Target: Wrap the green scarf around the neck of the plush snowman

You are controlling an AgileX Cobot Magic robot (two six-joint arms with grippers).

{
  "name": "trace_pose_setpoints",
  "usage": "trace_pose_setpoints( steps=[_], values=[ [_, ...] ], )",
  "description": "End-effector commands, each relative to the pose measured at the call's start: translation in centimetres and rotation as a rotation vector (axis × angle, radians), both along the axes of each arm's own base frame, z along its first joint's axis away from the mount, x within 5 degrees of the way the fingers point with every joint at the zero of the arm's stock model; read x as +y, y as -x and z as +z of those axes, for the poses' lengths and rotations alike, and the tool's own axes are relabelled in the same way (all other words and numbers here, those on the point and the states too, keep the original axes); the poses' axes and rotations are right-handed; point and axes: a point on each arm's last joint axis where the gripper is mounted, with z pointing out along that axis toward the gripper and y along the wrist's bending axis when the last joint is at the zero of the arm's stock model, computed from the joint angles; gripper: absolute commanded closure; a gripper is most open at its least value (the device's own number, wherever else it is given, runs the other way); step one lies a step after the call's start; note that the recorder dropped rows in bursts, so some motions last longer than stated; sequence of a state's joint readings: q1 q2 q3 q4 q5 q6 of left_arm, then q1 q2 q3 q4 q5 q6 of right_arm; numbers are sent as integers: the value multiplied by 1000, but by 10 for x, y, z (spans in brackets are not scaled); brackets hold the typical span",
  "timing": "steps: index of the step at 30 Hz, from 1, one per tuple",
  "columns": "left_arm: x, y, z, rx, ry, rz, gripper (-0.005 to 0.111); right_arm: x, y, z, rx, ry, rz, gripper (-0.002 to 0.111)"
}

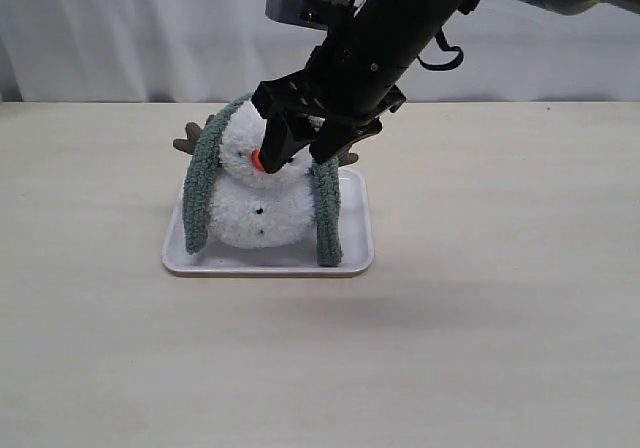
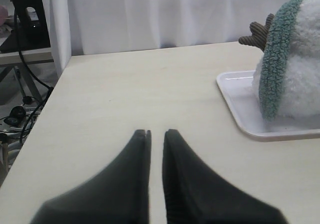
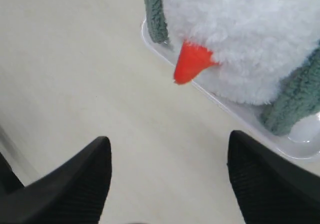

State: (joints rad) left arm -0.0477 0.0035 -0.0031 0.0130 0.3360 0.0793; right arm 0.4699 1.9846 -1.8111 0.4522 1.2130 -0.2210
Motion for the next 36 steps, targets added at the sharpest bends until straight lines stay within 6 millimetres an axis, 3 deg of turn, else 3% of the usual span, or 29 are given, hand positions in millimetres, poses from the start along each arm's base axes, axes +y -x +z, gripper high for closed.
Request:
trace_pose_setpoints(
  steps=[1, 9, 13, 19, 25, 36],
  values=[
    [0, 0, 0, -13, 0, 2, 96, -2, 1, 4, -44, 17, 67, 48],
    [0, 0, 0, -13, 0, 2, 96, -5, -23, 8, -277, 29, -75, 104],
    [0, 0, 0, -13, 0, 2, 96, 10, -21, 21, -345, -6, -65, 104],
    [0, 0, 0, -13, 0, 2, 96, 34, -24, 45, -464, 170, -157, 104],
    [0, 0, 0, -13, 0, 2, 96, 68, -39, 25, -466, 155, -135, 104],
    [0, 0, 0, -13, 0, 2, 96, 88, -65, -32, -450, 141, -165, 104]
  ],
)
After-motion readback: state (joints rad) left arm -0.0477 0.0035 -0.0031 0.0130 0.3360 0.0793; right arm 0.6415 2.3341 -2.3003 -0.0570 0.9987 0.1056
